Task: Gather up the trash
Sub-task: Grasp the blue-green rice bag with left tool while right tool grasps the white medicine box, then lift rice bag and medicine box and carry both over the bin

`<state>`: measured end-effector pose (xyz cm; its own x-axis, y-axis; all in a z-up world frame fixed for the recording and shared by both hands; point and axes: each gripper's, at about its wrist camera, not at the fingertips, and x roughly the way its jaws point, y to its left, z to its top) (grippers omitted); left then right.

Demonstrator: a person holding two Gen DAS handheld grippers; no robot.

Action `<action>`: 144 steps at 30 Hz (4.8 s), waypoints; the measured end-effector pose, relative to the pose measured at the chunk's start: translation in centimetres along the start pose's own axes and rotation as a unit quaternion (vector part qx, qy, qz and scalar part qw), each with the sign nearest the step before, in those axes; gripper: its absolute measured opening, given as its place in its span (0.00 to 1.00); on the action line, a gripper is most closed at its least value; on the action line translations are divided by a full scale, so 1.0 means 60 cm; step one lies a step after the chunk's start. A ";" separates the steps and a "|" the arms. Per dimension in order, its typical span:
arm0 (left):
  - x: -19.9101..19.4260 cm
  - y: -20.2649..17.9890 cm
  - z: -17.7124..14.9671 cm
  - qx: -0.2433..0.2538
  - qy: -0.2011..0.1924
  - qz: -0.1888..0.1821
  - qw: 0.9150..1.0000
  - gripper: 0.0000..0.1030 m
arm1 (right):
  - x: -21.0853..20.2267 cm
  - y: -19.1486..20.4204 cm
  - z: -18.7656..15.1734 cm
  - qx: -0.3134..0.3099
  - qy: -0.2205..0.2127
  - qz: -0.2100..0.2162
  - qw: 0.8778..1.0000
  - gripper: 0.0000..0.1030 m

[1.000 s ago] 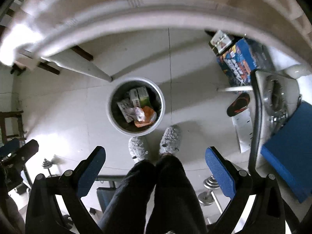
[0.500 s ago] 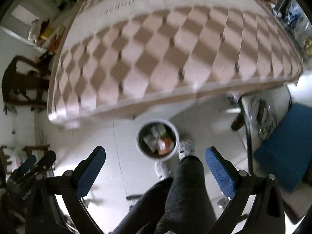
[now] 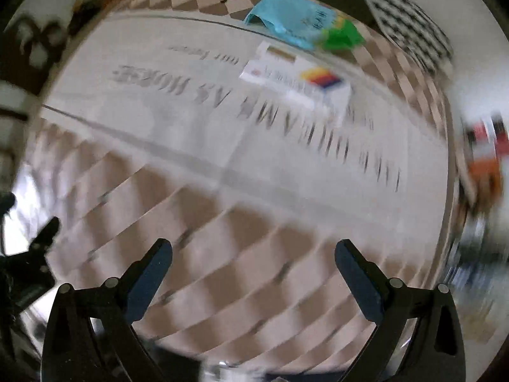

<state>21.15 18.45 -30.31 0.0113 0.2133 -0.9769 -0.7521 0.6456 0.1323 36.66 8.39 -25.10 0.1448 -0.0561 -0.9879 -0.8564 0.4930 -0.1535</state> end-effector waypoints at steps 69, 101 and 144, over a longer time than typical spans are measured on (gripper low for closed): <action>0.062 -0.390 0.323 0.489 0.030 -0.042 0.871 0.80 | 0.221 -0.426 0.146 0.258 0.080 0.093 0.958 0.80; -0.073 -0.144 0.085 0.138 -0.008 -0.094 0.986 0.80 | 0.127 -0.192 0.024 0.256 -0.003 0.077 0.964 0.75; 0.594 0.174 -0.522 -0.025 0.257 -0.238 0.936 0.92 | 0.597 0.416 -0.620 0.359 0.086 0.250 0.895 0.76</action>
<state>-6.95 9.81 -69.03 0.0436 -0.4789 -0.8768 -0.7728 0.5401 -0.3334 2.02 -13.59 -65.22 -0.2993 0.2249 -0.9273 -0.2445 0.9213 0.3024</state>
